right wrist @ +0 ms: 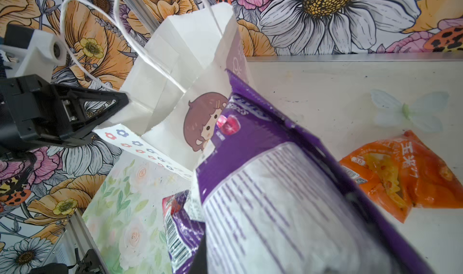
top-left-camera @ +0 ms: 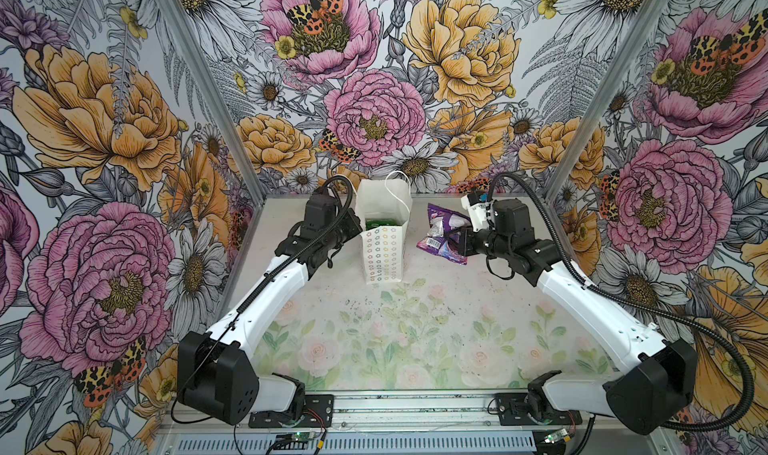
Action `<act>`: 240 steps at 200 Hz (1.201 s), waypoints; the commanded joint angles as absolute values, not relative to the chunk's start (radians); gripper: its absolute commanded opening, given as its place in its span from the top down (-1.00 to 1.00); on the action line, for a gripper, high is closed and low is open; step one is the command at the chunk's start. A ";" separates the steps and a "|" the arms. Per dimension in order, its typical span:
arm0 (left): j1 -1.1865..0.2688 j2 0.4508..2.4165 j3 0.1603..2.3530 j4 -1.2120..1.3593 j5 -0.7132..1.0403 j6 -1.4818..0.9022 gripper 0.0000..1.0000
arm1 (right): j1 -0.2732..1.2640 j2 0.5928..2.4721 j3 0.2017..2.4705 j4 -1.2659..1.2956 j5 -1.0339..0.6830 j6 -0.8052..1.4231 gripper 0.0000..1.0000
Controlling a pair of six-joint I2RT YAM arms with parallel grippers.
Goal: Place the snacks into the paper bag
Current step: 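Carry the purple packet toward the bag held by the left gripper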
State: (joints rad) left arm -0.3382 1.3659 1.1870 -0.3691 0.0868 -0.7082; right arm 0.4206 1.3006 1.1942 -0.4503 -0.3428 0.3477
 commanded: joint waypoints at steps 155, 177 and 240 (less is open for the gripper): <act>-0.348 1.387 1.201 -0.367 0.124 -0.711 1.00 | 0.595 1.351 1.513 -0.322 -0.236 0.026 1.00; -0.347 1.384 1.197 -0.366 0.121 -0.710 1.00 | 0.608 1.399 1.576 -0.323 -0.256 -0.002 1.00; -0.346 1.381 1.196 -0.360 0.124 -0.712 1.00 | 0.634 1.525 1.718 -0.310 -0.270 -0.032 1.00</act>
